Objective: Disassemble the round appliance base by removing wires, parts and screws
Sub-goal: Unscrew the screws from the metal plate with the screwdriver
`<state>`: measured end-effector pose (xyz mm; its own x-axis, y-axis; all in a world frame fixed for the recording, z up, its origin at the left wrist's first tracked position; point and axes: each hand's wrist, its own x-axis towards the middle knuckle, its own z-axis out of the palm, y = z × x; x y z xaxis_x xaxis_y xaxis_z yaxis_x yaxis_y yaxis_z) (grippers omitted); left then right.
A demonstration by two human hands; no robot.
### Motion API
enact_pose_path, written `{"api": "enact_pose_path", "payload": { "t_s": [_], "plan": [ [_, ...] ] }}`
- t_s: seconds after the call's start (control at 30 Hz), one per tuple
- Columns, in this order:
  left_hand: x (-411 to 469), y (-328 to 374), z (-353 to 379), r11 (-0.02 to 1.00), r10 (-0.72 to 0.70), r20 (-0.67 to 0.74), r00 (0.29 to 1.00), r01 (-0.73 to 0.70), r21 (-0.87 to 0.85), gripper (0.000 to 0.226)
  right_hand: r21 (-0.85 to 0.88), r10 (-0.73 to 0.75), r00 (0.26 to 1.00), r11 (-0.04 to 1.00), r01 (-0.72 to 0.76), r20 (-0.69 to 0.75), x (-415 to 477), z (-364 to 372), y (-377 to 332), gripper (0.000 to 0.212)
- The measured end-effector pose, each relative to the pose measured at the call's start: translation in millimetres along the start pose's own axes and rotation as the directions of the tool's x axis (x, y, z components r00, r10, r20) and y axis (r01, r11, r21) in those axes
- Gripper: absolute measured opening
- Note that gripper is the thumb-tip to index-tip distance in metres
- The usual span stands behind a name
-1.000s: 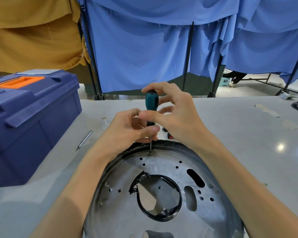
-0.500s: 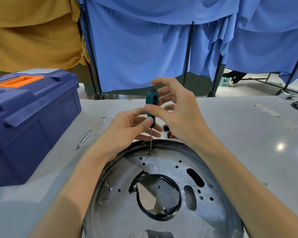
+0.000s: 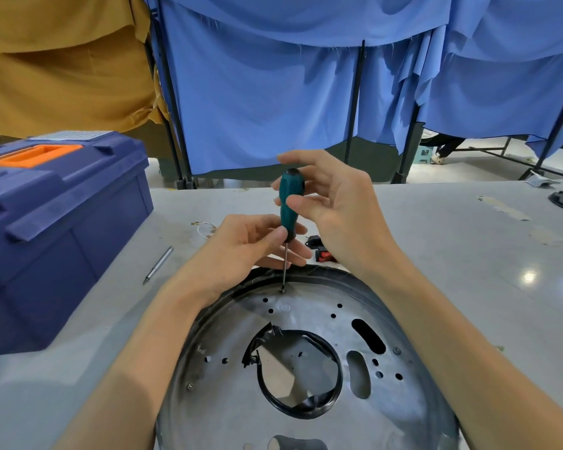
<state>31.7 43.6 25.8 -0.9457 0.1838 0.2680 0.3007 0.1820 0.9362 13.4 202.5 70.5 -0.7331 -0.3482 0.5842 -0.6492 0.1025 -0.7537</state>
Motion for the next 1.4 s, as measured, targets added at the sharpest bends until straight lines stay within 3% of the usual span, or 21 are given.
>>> {"api": "enact_pose_path", "payload": {
  "t_s": [0.1,0.2,0.33,0.47,0.57,0.67,0.77,0.9,1.03,1.13,1.27,1.4],
  "plan": [
    [1.4,0.4,-0.4,1.000,0.007,-0.035,0.999,-0.007,0.005,0.019,-0.008,-0.014,1.000,1.000,0.015,0.025,-2.2,2.4,-1.2,0.031],
    [0.6,1.5,-0.9,0.999,0.001,-0.047,0.999,-0.003,-0.038,0.037,-0.079,-0.044,0.999,0.996,0.042,-0.021,-2.2,1.6,-0.6,0.037],
    [-0.4,1.6,-0.1,1.000,-0.020,-0.006,1.000,0.020,-0.019,0.023,0.004,0.008,1.000,1.000,-0.008,-0.020,0.4,-0.3,1.5,0.049],
    [0.6,-0.5,-1.2,1.000,-0.005,-0.062,0.998,0.003,-0.025,0.026,-0.028,-0.017,1.000,0.999,0.018,0.009,-1.7,2.2,-0.3,0.033],
    [0.7,-0.3,-1.3,1.000,-0.014,-0.052,0.999,0.013,-0.028,0.035,-0.086,-0.026,0.999,0.996,0.024,-0.021,-1.4,1.8,0.1,0.038],
    [0.0,-0.1,-0.5,1.000,-0.017,-0.018,1.000,0.017,-0.019,0.023,-0.009,0.008,1.000,1.000,-0.008,-0.026,-0.1,0.7,0.8,0.043],
    [1.0,-0.9,-1.4,0.999,-0.012,-0.050,0.999,0.010,-0.032,0.018,0.023,0.010,1.000,1.000,-0.010,0.000,-1.1,1.6,0.6,0.034],
    [1.4,1.4,-1.7,0.999,-0.007,-0.085,0.996,0.004,-0.041,0.039,-0.082,-0.022,1.000,0.996,0.021,-0.011,-2.3,2.6,-0.8,0.035],
    [-0.1,1.2,-0.9,1.000,-0.015,-0.022,1.000,0.014,-0.021,0.018,0.010,0.024,1.000,1.000,-0.024,-0.018,0.0,0.5,0.2,0.039],
    [0.7,-0.4,-0.9,0.999,-0.013,-0.054,0.998,0.011,-0.038,0.015,0.030,0.018,1.000,0.999,-0.018,0.003,-1.4,2.1,-0.9,0.029],
    [0.6,2.1,-1.2,0.999,-0.006,-0.071,0.997,0.004,-0.038,0.042,-0.084,-0.011,1.000,0.996,0.011,0.001,-1.9,2.2,-0.7,0.035],
    [-0.3,1.1,-0.4,1.000,-0.021,-0.016,1.000,0.021,-0.019,0.015,0.010,0.027,0.999,1.000,-0.026,-0.018,0.5,-0.1,1.2,0.043]
  ]
}}
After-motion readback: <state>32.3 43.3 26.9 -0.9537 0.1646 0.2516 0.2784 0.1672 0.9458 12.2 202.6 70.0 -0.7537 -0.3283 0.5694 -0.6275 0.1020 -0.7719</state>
